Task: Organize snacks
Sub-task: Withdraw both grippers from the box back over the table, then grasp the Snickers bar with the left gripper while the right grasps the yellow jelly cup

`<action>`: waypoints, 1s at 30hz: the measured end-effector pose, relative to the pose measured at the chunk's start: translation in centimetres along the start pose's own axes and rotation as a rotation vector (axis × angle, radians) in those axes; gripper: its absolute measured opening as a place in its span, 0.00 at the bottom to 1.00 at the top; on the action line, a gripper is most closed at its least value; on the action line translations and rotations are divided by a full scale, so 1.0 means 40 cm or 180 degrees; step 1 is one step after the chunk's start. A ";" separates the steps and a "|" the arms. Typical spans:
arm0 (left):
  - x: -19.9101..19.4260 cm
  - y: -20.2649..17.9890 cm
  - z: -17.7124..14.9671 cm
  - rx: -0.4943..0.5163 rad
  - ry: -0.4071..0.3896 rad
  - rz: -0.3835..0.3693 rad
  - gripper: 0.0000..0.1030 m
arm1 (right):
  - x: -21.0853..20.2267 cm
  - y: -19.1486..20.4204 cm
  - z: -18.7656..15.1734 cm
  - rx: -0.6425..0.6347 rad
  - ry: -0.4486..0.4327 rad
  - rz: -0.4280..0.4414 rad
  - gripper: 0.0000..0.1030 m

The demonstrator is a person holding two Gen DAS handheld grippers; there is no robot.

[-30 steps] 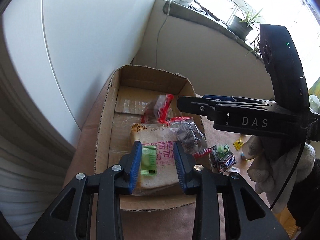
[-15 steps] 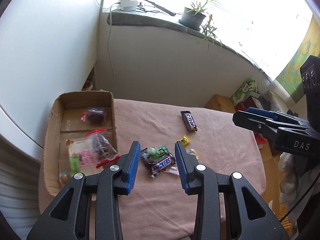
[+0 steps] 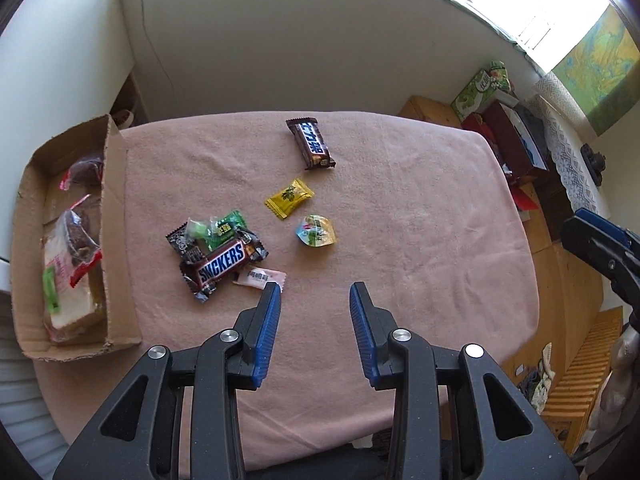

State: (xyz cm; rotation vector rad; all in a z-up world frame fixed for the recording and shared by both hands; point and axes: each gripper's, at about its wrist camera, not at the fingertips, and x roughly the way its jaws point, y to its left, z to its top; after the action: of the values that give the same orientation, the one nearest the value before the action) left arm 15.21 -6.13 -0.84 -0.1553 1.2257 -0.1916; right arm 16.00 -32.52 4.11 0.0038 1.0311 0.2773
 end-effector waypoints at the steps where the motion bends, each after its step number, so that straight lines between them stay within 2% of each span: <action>1: 0.003 -0.009 0.002 -0.0011 -0.0021 0.0005 0.33 | -0.002 -0.010 -0.008 0.0017 0.0000 -0.0008 0.68; 6: 0.023 -0.051 -0.001 0.0142 -0.0079 0.0092 0.33 | -0.012 -0.053 -0.039 0.0126 -0.0020 0.0005 0.68; 12: 0.051 -0.042 -0.018 -0.0065 0.0070 0.0131 0.33 | -0.022 -0.064 -0.035 0.0084 -0.0078 0.0005 0.68; 20: 0.041 -0.047 -0.020 -0.0053 0.0008 0.0163 0.33 | -0.013 -0.055 -0.029 0.0005 -0.0064 0.0044 0.68; 30: 0.052 0.014 -0.046 -0.0296 0.0016 0.0149 0.33 | 0.047 -0.014 -0.017 -0.0139 0.0064 0.0081 0.68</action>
State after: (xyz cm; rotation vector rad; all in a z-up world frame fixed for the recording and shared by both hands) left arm 14.18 -6.09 -3.48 -0.2068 1.2426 -0.0942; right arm 16.46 -32.70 2.11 -0.0254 1.0454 0.3234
